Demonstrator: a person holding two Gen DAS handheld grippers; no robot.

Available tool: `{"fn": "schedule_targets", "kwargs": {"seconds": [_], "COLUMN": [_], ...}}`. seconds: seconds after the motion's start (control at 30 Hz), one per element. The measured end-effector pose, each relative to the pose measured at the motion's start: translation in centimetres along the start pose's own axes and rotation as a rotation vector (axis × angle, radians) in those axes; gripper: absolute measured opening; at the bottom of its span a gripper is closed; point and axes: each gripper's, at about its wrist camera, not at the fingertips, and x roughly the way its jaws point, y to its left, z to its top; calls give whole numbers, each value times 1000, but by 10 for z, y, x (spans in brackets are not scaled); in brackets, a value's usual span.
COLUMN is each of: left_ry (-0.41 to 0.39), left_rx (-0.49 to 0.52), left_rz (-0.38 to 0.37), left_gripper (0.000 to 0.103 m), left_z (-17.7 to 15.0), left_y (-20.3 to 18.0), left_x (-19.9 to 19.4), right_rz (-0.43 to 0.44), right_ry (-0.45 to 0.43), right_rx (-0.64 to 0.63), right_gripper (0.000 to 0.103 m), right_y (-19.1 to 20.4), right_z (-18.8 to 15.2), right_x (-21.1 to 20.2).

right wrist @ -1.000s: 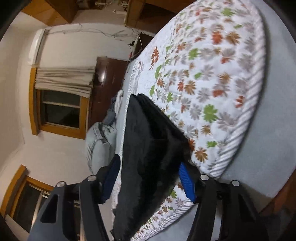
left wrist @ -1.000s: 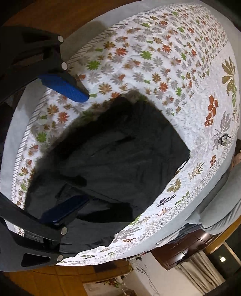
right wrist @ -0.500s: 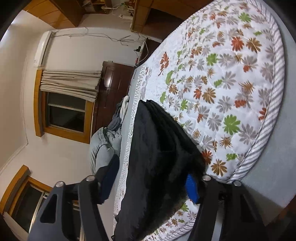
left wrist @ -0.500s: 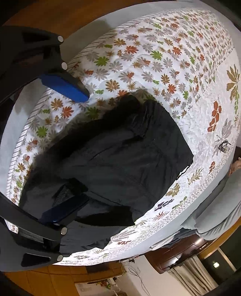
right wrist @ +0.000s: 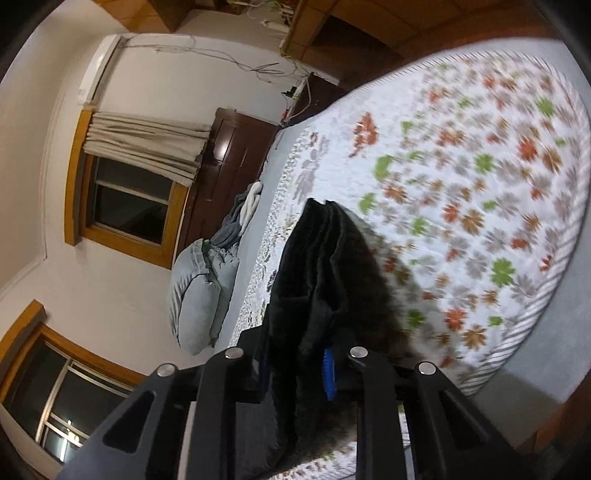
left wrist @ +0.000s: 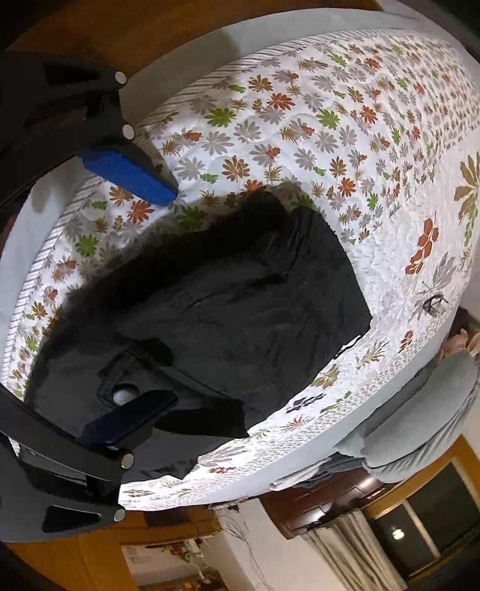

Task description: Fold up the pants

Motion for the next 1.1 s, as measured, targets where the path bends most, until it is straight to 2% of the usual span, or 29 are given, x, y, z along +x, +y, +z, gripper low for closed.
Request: {"fn": "schedule_targets", "kwargs": {"seconds": [0.4, 0.57, 0.7, 1.1], "left_ry": [-48, -61, -83, -72], "left_rx": [-14, 54, 89, 28], "left_rz": [-53, -17, -26, -56], "left_gripper": [100, 100, 100, 100], "left_z": [-13, -18, -21, -19], "left_y": [7, -2, -9, 7], "left_x": [-8, -8, -12, -14], "right_rz": [-31, -38, -37, -32], "right_ry": [2, 0, -2, 14], "right_rx": [-168, -197, -232, -323], "right_gripper": [21, 21, 21, 21], "right_y": [86, 106, 122, 168], "right_z": [-1, -7, -15, -33], "right_x": [-2, -1, -1, 13]}}
